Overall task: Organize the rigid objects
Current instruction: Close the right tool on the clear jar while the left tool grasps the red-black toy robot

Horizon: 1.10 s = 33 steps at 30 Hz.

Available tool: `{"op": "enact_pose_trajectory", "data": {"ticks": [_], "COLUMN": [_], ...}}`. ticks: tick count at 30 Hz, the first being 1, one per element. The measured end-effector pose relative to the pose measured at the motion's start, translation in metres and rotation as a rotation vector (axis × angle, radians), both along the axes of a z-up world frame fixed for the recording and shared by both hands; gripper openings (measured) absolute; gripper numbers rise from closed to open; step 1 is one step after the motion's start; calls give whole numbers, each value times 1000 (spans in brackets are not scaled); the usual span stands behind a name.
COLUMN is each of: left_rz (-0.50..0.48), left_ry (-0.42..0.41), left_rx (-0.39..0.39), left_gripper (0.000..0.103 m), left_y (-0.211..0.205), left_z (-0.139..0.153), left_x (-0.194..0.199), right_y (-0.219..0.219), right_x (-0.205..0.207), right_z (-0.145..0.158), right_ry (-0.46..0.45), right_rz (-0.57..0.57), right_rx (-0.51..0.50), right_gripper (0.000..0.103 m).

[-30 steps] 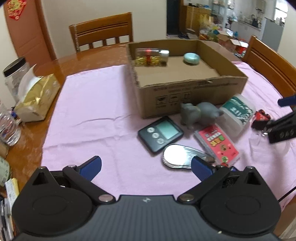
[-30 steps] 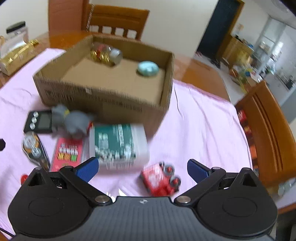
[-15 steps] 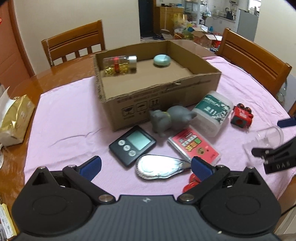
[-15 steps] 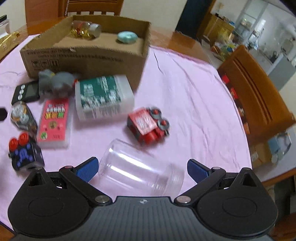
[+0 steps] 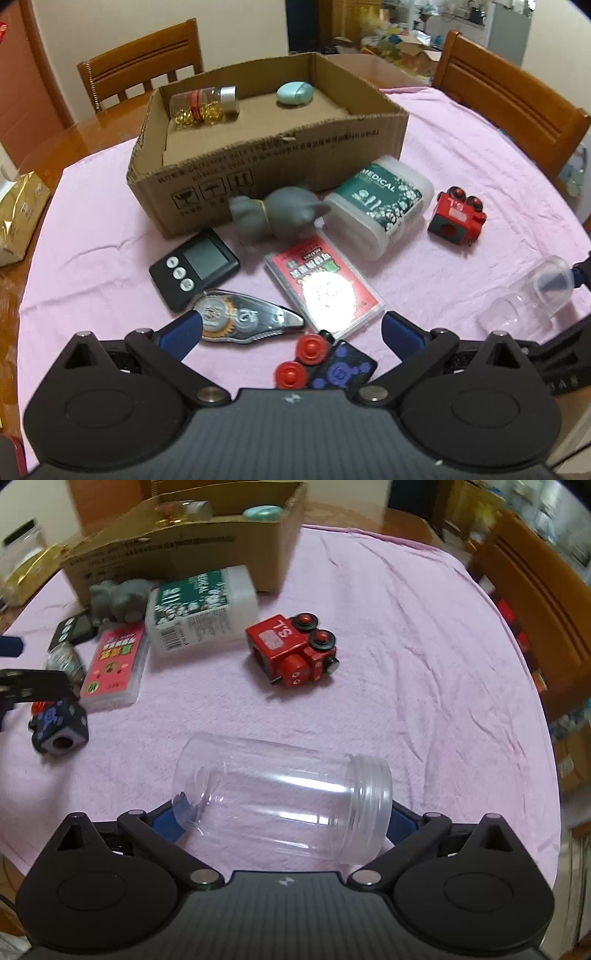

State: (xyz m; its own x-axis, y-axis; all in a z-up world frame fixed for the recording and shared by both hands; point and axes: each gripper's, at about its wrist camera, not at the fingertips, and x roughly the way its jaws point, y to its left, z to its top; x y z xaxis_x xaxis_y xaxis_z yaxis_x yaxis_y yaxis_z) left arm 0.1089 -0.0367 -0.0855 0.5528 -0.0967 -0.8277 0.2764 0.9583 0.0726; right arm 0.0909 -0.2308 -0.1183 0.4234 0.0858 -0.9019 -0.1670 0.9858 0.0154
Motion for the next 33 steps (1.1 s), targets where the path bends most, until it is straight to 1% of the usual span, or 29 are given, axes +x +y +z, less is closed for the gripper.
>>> {"op": "enact_pose_trajectory", "data": {"ticks": [4, 8, 10, 13, 16, 19, 21, 22, 24, 25, 26, 27, 29, 33], "left_rz": [70, 123, 135, 150, 162, 159, 145, 144, 130, 126, 122, 116, 110, 111], "left_ry": [16, 64, 76, 76, 80, 85, 95, 92, 86, 83, 81, 80, 75, 73], "left_rx": [33, 16, 33, 67, 50, -3, -50, -55, -46, -49, -54, -52, -51, -44], "left_gripper": [102, 102, 102, 102, 102, 95, 84, 82, 73, 70, 66, 59, 51, 52], "left_y": [-2, 8, 12, 20, 26, 24, 21, 18, 13, 11, 10, 8, 8, 16], "left_z": [-11, -19, -21, -24, -27, -29, -29, -29, -27, -26, -25, -24, -22, -23], "left_x": [-6, -16, -22, -31, -33, -32, -32, -31, -30, -30, -29, -28, -25, -22], "right_y": [-1, 0, 0, -4, -5, -5, -5, -6, -6, -6, -6, -6, -6, -5], "right_x": [-2, 3, 3, -5, -6, -8, -9, -9, -10, -10, -10, -11, -11, -8], "right_z": [-3, -5, -7, -1, -1, -1, -1, -2, -2, -2, -2, -2, -2, -1], "right_ry": [-16, -20, -27, -40, -48, -58, -65, -67, -71, -71, -71, -71, -69, -47], "right_rz": [39, 50, 61, 84, 102, 100, 100, 101, 101, 99, 96, 94, 91, 79], "right_rx": [5, 7, 10, 13, 13, 16, 17, 17, 18, 18, 18, 18, 18, 13], "right_gripper": [103, 103, 103, 103, 103, 103, 103, 103, 103, 103, 103, 103, 103, 103]}}
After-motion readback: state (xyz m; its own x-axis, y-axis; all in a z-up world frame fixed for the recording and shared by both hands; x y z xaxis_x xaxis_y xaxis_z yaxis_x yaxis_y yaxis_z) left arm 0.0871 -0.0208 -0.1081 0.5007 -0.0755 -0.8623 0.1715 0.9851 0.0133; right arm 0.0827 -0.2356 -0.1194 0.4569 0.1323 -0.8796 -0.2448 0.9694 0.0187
